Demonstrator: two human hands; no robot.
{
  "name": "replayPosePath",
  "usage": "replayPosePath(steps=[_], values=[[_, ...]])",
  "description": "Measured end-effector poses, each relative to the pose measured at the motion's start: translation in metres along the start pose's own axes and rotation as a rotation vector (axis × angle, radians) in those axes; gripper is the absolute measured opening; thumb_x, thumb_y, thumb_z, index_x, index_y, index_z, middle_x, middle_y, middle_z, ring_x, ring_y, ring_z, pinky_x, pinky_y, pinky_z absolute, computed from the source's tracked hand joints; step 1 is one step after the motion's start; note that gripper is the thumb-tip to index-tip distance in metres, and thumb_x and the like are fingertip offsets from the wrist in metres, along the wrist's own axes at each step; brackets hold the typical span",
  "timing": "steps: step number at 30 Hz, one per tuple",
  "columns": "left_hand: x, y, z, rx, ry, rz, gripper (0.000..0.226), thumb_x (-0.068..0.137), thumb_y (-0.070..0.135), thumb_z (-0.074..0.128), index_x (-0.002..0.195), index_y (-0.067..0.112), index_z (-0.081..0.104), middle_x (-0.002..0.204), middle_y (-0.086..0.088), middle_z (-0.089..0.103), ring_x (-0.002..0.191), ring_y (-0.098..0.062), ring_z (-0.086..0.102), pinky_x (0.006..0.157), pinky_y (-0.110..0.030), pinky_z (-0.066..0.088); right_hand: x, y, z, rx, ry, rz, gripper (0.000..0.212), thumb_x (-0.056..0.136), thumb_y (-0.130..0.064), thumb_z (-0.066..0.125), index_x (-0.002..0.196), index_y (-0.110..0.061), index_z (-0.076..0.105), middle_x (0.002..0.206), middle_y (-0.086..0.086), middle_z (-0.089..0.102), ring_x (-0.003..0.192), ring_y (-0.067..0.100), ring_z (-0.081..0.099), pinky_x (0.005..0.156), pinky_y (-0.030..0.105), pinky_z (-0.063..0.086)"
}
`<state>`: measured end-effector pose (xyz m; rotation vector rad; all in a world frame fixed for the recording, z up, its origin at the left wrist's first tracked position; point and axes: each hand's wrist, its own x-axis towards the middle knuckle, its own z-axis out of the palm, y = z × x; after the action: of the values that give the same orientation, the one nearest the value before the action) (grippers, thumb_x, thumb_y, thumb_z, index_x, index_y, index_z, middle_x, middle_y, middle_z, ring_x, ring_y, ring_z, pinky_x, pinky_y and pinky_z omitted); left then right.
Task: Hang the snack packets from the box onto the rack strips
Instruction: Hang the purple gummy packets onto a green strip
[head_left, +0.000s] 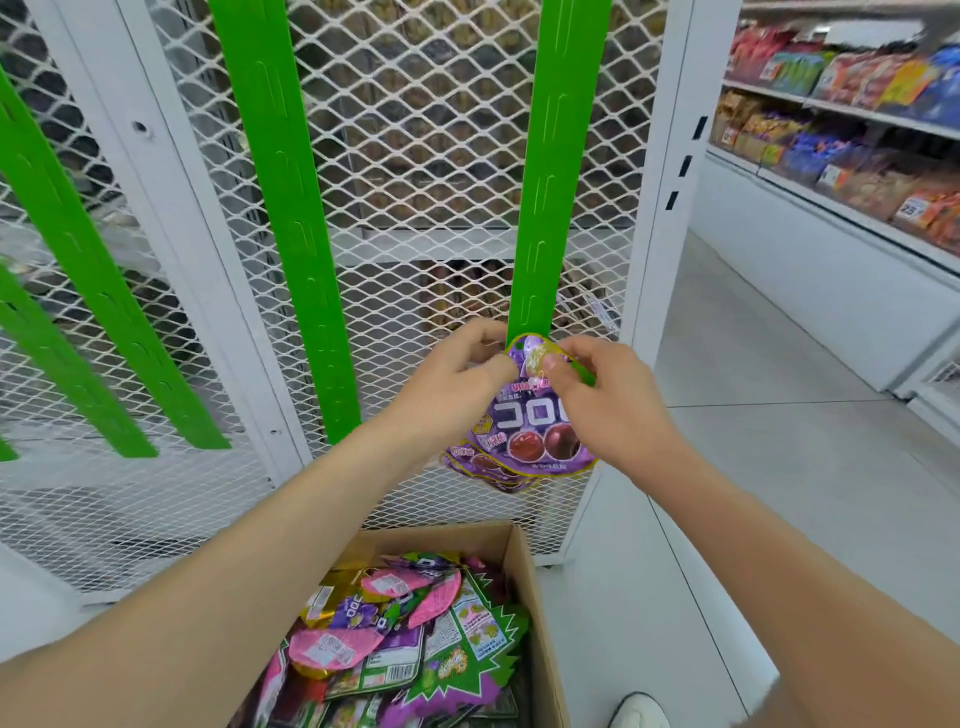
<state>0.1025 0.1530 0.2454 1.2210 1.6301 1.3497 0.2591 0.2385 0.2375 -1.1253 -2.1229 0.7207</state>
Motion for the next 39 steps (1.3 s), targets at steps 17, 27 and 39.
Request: replayPosePath(steps=[17, 27, 39], values=[[-0.003, -0.002, -0.005, -0.057, 0.011, -0.024, 0.026, 0.109, 0.022, 0.056, 0.086, 0.016, 0.065, 0.067, 0.009, 0.058, 0.058, -0.002, 0.052, 0.059, -0.018, 0.043, -0.014, -0.016, 0.002, -0.043, 0.112, -0.023, 0.029, 0.093, -0.030, 0.063, 0.070, -0.013, 0.068, 0.058, 0.004, 0.060, 0.063, 0.025, 0.056, 0.061, 0.037, 0.046], [-0.009, -0.012, -0.017, 0.199, 0.080, 0.128, 0.021, 0.106, 0.034, 0.060, 0.091, 0.025, 0.071, 0.078, 0.010, 0.063, 0.073, -0.008, 0.053, 0.074, -0.031, 0.043, -0.014, 0.001, 0.012, -0.261, -0.116, -0.100, 0.047, 0.101, -0.041, 0.059, 0.069, -0.007, 0.065, 0.056, 0.011, 0.059, 0.056, 0.028, 0.053, 0.051, 0.019, 0.036], [-0.060, -0.096, -0.033, 1.274, -0.099, -0.298, 0.040, 0.096, 0.036, 0.064, 0.124, 0.010, 0.049, 0.122, -0.012, 0.066, 0.113, -0.037, 0.067, 0.090, -0.046, 0.053, -0.045, -0.011, 0.030, -0.491, -0.806, -0.161, 0.022, 0.095, -0.038, 0.064, 0.095, -0.019, 0.076, 0.088, 0.000, 0.075, 0.080, 0.017, 0.069, 0.074, 0.030, 0.056]])
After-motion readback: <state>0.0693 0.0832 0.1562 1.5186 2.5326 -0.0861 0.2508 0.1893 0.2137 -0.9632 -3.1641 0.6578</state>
